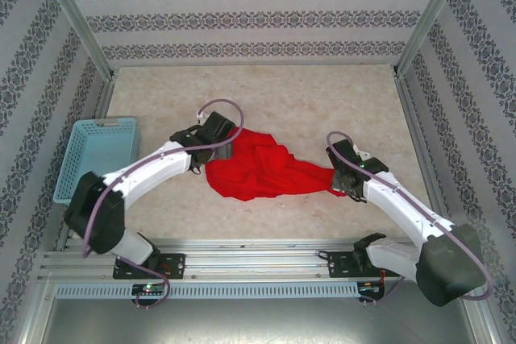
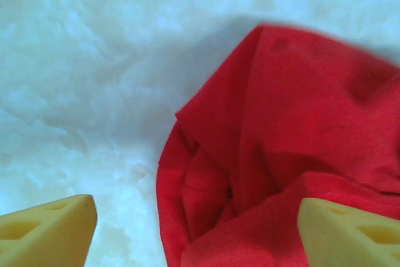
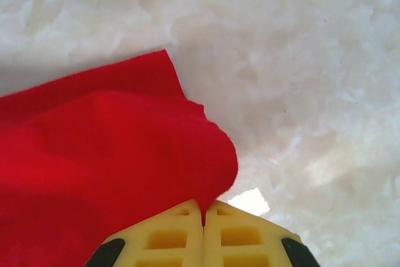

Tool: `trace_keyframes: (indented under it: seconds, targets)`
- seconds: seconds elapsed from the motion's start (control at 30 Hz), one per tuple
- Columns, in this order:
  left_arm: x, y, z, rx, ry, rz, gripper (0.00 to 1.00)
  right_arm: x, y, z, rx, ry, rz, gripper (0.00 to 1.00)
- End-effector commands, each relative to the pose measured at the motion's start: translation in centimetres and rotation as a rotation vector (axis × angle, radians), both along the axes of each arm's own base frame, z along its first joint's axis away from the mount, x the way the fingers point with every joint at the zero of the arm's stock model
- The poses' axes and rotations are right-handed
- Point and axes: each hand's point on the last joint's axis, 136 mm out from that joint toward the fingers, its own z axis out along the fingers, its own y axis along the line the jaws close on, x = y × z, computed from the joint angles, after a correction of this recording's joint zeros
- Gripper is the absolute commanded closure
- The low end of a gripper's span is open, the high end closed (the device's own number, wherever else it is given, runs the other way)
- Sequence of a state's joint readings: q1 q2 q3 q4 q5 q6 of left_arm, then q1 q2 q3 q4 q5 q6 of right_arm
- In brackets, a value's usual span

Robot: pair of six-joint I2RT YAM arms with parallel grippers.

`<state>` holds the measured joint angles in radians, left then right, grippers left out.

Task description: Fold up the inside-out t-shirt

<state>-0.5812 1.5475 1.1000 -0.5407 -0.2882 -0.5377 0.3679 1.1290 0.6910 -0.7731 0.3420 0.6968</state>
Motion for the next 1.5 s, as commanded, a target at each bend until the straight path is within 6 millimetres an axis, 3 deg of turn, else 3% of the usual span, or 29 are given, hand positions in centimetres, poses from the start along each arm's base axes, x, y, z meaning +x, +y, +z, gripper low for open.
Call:
trace_keyframes:
  seconds: [0.0, 0.1, 0.23, 0.33, 0.43, 0.47, 0.6, 0.8, 0.9, 0.97, 1.03, 1.1, 1.27, 1.3, 1.37, 1.47]
  targets:
    - [-0.5, -2.8, -2.0, -0.085, 0.115, -0.091, 0.2, 1.7, 1.0, 0.4, 0.029, -0.021, 0.033, 1.0]
    - [-0.6, -4.5, -3.3, -0.151, 0.156, -0.126, 0.31, 2.2, 1.4, 0.3, 0.032, -0.011, 0.041, 1.0]
    - [-0.8, -4.9, -4.3, -0.158, 0.184, -0.131, 0.52, 3.0, 2.1, 0.4, 0.055, -0.023, 0.061, 1.0]
    - [-0.6, -4.7, -3.0, -0.156, 0.152, -0.144, 0.73, 3.7, 2.8, 0.7, 0.068, -0.031, 0.085, 1.0]
    - [-0.2, -3.8, -0.4, -0.138, 0.095, -0.138, 0.96, 4.7, 3.6, 1.3, 0.072, -0.038, 0.112, 1.0]
    - [-0.1, -3.3, 0.7, -0.126, 0.074, -0.13, 1.0, 5.1, 4.1, 1.6, 0.073, -0.047, 0.125, 1.0]
    - [0.1, -1.1, 6.7, -0.085, -0.053, -0.101, 1.0, 6.8, 6.3, 3.1, 0.093, -0.085, 0.187, 1.0]
    - [-1.8, 3.8, 20.0, -0.077, -0.364, 0.003, 1.0, 10.1, 11.7, 7.2, 0.151, -0.17, 0.316, 1.0]
    - [-3.5, 4.3, 24.2, -0.13, -0.466, -0.001, 1.0, 11.3, 12.1, 8.0, 0.186, -0.185, 0.306, 1.0]
    - [-4.2, 2.6, 25.2, -0.144, -0.48, -0.058, 1.0, 11.7, 10.9, 7.8, 0.184, -0.179, 0.269, 1.0]
    - [-4.7, 0.1, 25.0, -0.133, -0.474, -0.116, 1.0, 11.8, 9.1, 7.2, 0.175, -0.165, 0.22, 1.0]
    - [-4.7, -3.7, 23.2, -0.164, -0.433, -0.194, 1.0, 11.6, 7.2, 6.2, 0.169, -0.146, 0.173, 1.0]
    - [-5.2, -14.1, 14.8, -0.27, -0.241, -0.373, 1.0, 10.5, 3.6, 3.7, 0.189, -0.105, 0.087, 1.0]
    - [-5.7, -16.2, 13.0, -0.285, -0.198, -0.404, 1.0, 10.3, 3.0, 3.2, 0.198, -0.096, 0.071, 0.97]
    - [-6.7, -19.1, 10.2, -0.298, -0.132, -0.455, 0.86, 10.1, 2.5, 2.8, 0.22, -0.089, 0.061, 0.84]
    - [-7.6, -20.3, 7.5, -0.3, -0.066, -0.472, 0.6, 9.7, 2.8, 3.3, 0.231, -0.099, 0.082, 0.51]
